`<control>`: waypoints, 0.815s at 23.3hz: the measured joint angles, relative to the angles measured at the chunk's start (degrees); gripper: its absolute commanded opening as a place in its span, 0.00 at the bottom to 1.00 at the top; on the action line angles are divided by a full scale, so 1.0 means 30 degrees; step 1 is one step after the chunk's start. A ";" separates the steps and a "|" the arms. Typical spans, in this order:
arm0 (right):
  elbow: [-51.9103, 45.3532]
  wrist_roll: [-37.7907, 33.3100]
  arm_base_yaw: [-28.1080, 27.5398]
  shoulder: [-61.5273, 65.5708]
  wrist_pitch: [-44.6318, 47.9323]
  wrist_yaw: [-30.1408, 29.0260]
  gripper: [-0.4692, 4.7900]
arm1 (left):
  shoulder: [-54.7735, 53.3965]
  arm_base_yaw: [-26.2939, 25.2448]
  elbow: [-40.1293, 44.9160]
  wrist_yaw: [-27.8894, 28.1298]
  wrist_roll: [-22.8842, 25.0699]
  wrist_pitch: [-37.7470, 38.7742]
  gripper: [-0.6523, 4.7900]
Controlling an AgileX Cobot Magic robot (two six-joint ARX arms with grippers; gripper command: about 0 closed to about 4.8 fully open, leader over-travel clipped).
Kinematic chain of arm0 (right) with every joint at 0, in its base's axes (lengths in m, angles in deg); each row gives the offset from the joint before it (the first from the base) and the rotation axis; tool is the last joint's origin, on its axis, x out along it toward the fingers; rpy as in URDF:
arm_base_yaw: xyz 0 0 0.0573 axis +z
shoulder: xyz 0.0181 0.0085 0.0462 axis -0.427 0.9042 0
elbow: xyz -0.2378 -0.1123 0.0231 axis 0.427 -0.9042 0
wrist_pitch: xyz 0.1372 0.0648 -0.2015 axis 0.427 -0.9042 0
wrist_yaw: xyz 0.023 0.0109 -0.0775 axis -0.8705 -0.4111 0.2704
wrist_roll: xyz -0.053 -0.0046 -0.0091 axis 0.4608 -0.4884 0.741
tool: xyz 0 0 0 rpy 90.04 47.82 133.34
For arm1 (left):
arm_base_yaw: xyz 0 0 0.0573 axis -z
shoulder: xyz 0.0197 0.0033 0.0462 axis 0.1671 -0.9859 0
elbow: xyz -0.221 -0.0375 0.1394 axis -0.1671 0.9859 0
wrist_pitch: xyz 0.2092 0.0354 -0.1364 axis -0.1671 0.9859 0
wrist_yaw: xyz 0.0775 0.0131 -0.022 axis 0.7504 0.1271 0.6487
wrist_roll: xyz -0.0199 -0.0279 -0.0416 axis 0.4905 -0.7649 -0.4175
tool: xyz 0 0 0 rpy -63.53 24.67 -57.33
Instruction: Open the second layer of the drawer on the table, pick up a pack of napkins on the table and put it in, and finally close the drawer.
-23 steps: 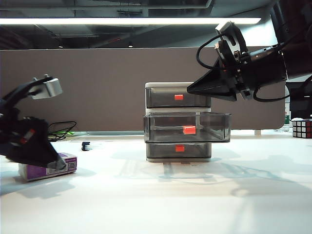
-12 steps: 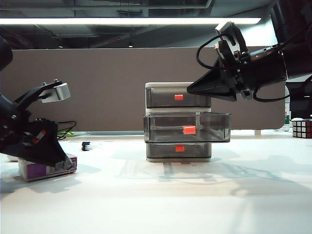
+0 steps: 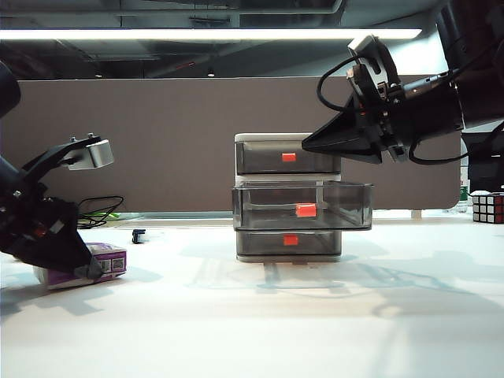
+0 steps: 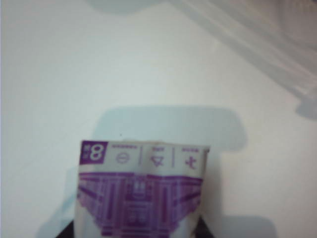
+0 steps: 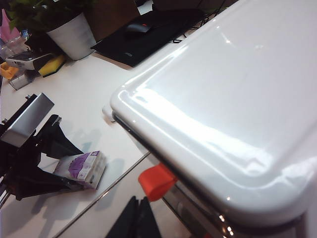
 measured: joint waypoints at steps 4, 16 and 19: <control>0.0000 -0.0029 -0.0007 0.0000 0.0000 -0.0007 0.08 | -0.0022 0.0000 0.0000 0.0000 0.0000 -0.0087 0.49; 0.0000 -0.0044 0.0000 0.0000 -0.0036 -0.0007 0.08 | 0.3621 0.1224 -0.1486 -0.1457 -0.0131 -0.0051 0.49; 0.0000 -0.0044 0.0000 0.0000 -0.0073 -0.0007 0.08 | 0.3475 0.2827 -0.3446 -0.1923 -0.0146 0.0379 0.49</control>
